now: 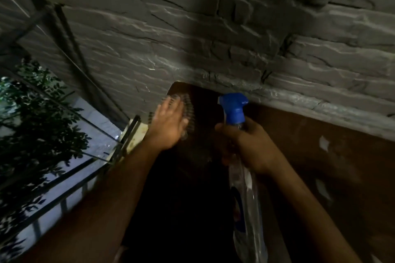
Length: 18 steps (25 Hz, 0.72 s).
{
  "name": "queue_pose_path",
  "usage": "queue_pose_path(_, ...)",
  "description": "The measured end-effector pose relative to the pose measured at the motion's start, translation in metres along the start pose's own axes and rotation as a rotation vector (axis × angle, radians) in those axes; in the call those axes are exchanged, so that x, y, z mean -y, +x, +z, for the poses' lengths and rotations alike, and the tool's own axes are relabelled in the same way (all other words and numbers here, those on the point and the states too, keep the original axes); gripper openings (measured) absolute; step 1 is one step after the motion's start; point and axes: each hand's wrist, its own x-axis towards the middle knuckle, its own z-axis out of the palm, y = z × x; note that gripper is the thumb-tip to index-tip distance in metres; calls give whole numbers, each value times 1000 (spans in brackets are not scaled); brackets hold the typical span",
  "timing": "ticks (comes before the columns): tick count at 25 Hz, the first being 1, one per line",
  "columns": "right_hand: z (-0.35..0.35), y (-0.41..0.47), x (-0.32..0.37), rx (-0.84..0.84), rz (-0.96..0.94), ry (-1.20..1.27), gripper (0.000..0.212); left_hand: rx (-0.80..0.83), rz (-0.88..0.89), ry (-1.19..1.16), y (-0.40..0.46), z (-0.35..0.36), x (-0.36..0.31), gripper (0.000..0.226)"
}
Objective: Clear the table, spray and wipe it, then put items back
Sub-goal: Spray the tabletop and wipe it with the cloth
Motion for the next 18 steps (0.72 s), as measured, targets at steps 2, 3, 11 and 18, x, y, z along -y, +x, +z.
queue_pose_path(2, 2, 6, -4, -18, -17, 6, 27, 14, -268, -76, 52, -17, 0, 63)
queue_pose_path(3, 1, 8, -5, -34, -24, 3, 25, 26, -279, -92, 58, -20, -17, 62)
queue_pose_path(11, 8, 8, -4, -22, -24, 28, 19, 19, -25, 22, 40, -16, -12, 67)
queue_pose_path(18, 7, -4, -5, -4, 7, 55, 13, 28, 276, 49, -16, 8, -6, 65)
